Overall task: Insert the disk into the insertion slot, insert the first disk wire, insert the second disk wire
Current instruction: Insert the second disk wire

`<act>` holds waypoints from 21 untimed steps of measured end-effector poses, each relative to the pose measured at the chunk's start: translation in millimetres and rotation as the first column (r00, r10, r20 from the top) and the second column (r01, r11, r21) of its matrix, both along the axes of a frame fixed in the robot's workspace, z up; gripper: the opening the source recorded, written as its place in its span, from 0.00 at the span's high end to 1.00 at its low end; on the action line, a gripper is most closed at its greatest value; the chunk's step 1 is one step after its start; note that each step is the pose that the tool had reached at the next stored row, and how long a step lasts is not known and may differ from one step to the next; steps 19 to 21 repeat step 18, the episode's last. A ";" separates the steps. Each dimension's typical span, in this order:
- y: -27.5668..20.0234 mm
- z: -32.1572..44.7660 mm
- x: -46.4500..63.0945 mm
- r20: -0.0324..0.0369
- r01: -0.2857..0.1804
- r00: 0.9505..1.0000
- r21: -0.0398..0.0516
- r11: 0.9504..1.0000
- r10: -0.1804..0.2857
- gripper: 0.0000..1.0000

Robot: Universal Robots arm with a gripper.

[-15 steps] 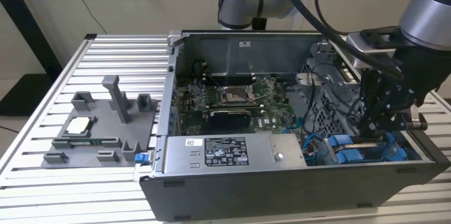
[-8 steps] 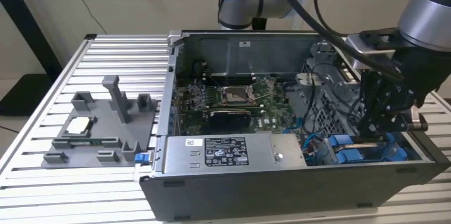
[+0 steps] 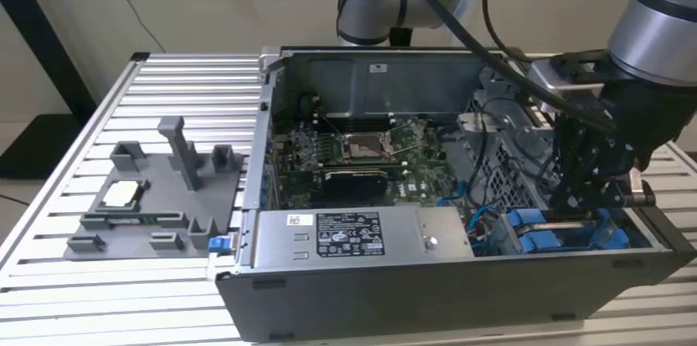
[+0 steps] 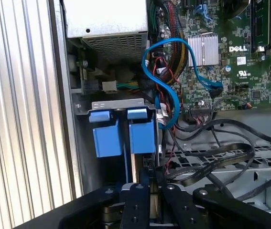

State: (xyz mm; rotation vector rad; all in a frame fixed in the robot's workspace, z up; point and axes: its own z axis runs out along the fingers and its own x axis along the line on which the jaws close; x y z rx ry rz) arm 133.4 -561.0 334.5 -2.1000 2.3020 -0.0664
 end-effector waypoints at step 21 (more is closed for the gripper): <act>0.0 45.7 -0.2 0.000 0.001 1.000 0.004 1.000 -0.001 0.76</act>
